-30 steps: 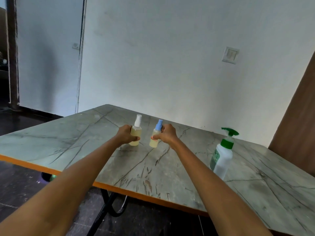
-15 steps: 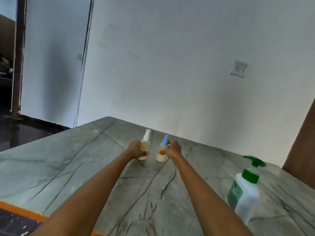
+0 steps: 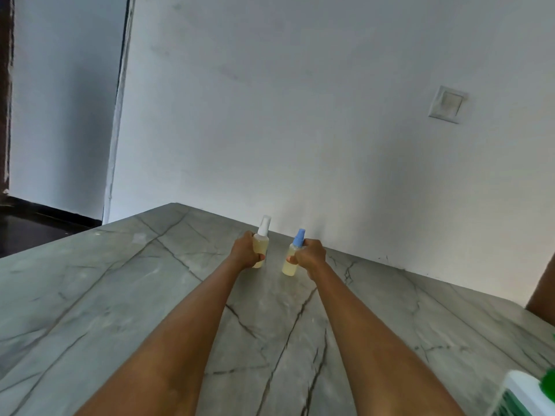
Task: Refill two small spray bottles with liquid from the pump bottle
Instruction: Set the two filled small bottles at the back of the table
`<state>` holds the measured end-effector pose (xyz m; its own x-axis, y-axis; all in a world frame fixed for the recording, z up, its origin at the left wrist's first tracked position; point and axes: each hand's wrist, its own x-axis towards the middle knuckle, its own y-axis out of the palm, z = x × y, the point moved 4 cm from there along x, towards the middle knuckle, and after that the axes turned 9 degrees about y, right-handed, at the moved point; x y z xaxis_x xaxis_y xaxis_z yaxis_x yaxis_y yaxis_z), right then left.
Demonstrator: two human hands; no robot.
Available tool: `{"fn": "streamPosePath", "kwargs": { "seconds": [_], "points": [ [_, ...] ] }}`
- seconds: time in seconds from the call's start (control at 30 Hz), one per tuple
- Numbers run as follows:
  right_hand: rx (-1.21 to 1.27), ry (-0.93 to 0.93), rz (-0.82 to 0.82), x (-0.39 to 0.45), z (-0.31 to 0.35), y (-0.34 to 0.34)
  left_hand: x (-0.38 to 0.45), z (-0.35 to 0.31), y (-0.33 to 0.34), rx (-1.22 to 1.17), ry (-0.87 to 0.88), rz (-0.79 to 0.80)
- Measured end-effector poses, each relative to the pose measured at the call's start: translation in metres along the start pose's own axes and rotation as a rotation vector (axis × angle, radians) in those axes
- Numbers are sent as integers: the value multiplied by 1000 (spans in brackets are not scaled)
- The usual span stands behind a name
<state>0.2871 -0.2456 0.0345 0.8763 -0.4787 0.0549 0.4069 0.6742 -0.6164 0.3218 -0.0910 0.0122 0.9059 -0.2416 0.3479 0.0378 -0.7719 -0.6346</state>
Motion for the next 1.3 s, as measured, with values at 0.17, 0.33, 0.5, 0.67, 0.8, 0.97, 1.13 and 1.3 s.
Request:
{"fn": "streamPosePath", "kwargs": {
  "seconds": [0.17,0.33,0.5,0.67,0.8,0.97,1.13,1.3],
  "points": [
    [14,-14,-29,34,3,5,36,6,6,49,25,26],
    [5,-31,-32,57,4,11,63,17,15,52,6,9],
    [22,-31,3,70,4,12,72,19,22,51,13,-7],
    [111,-32,24,68,-1,12,72,18,22,47,9,-15],
    [140,-42,18,65,-4,11,68,15,23,51,8,-20],
    [143,-33,0,66,-5,15,70,16,24,30,-2,-24],
    [124,-3,19,57,-5,12,61,14,19,20,-15,-30],
    [165,3,5,29,6,-9,35,7,-10,97,-15,-40]
  ]
}}
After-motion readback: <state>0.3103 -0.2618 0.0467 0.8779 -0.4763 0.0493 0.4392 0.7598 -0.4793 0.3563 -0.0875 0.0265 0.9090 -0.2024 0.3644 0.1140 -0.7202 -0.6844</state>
